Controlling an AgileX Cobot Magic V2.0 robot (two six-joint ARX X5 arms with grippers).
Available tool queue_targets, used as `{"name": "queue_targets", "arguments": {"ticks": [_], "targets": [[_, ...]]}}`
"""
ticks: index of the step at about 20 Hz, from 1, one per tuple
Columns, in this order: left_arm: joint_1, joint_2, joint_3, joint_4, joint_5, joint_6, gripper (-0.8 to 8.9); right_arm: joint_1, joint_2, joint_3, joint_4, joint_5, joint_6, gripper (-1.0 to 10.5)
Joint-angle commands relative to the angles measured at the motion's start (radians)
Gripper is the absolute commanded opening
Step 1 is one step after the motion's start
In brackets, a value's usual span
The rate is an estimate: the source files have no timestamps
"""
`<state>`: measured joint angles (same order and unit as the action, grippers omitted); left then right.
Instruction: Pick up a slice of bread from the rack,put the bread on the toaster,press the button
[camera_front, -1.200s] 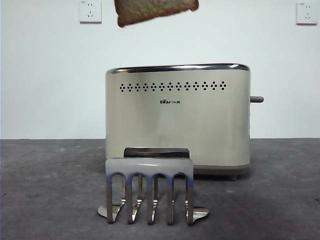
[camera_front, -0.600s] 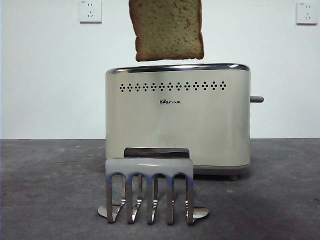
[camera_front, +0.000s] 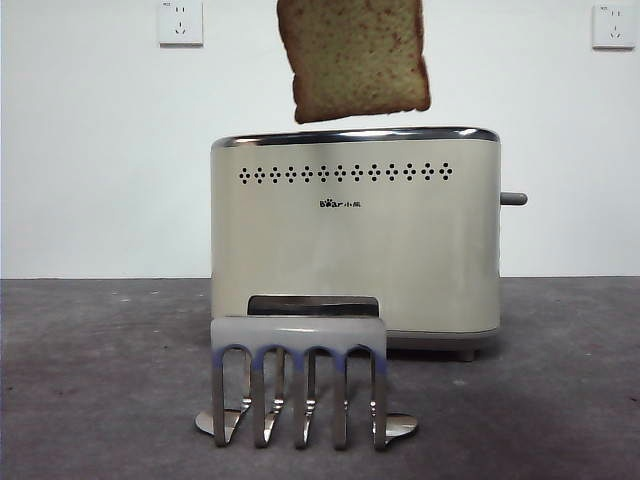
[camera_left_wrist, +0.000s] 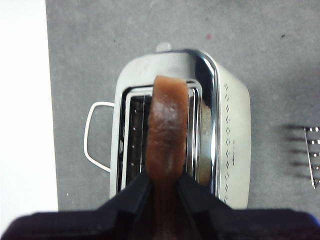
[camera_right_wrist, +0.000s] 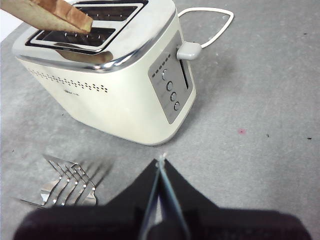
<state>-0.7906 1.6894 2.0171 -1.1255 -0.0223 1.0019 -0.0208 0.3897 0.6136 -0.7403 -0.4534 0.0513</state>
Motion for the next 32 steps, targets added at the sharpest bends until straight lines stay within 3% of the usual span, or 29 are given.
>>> {"name": "queue_targets", "arguments": {"ticks": [1,8,26,32], "targets": [[0.022,0.031,0.005,-0.006,0.008,-0.007,-0.13,0.000,0.000,0.006,0.004,-0.004,-0.011,0.0],[0.055,0.077,0.005,-0.003,0.072,-0.015,-0.13,0.000,0.000,0.006,0.004,-0.004,-0.011,0.0],[0.097,0.255,0.005,0.051,0.075,-0.030,-0.12,0.000,0.000,0.006,0.004,-0.004,-0.011,0.0],[0.098,0.254,0.005,0.094,0.075,-0.095,0.01,0.000,0.000,0.006,0.004,-0.003,-0.012,0.0]]}}
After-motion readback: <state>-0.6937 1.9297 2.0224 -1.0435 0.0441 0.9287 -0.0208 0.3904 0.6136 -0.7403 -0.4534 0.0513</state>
